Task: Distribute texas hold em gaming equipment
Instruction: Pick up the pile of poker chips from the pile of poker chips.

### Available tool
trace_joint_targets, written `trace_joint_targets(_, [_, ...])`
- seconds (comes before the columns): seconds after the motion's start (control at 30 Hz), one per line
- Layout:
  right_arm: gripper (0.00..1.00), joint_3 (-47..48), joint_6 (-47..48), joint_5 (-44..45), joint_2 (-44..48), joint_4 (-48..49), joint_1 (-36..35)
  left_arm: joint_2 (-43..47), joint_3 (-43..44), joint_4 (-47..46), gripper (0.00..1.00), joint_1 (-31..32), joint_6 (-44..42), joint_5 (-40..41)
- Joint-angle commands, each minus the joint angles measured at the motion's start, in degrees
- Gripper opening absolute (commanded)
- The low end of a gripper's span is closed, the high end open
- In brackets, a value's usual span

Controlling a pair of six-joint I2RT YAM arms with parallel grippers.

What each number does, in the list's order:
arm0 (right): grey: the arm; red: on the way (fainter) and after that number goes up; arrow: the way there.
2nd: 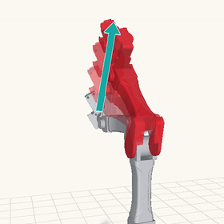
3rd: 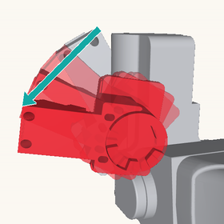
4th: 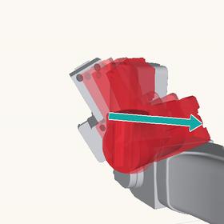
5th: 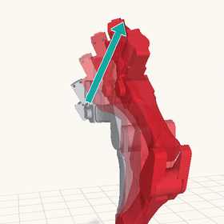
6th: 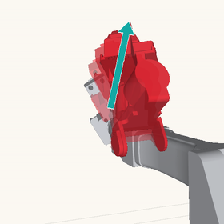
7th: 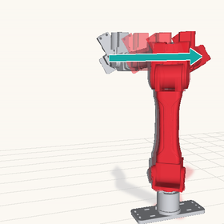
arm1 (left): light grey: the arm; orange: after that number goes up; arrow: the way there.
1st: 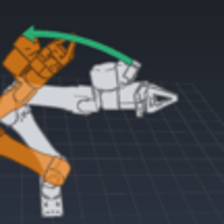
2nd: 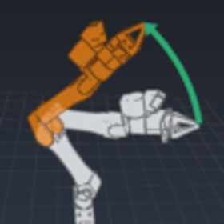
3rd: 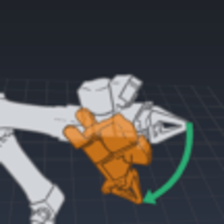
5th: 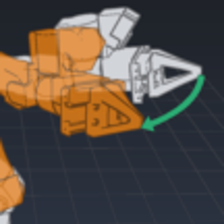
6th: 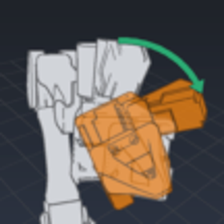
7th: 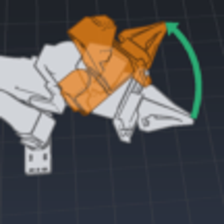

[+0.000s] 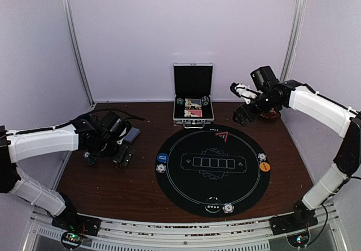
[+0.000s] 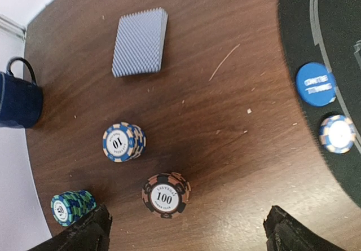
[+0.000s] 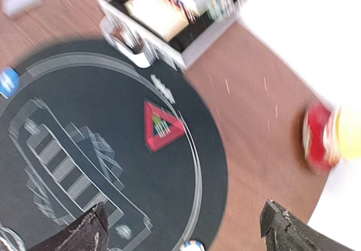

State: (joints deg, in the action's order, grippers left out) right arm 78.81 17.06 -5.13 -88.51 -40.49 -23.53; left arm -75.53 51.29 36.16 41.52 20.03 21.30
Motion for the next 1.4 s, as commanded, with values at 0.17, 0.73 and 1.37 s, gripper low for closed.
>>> trace_joint_targets(0.17, [0.96,4.0,-1.5,-1.6,-4.1,3.3,-9.2,-1.5,2.2,1.8,0.98,-7.2,0.8,-2.6])
trace_joint_targets(0.73, [0.97,-6.0,-2.0,6.2,-2.9,12.6,-17.6,0.7,4.1,7.9,0.98,-24.8,5.6,-3.1])
trace_joint_targets(1.37, [0.97,-7.3,-1.6,7.2,-0.3,13.5,-18.4,-7.8,1.0,1.8,0.92,-36.5,4.4,-8.6])
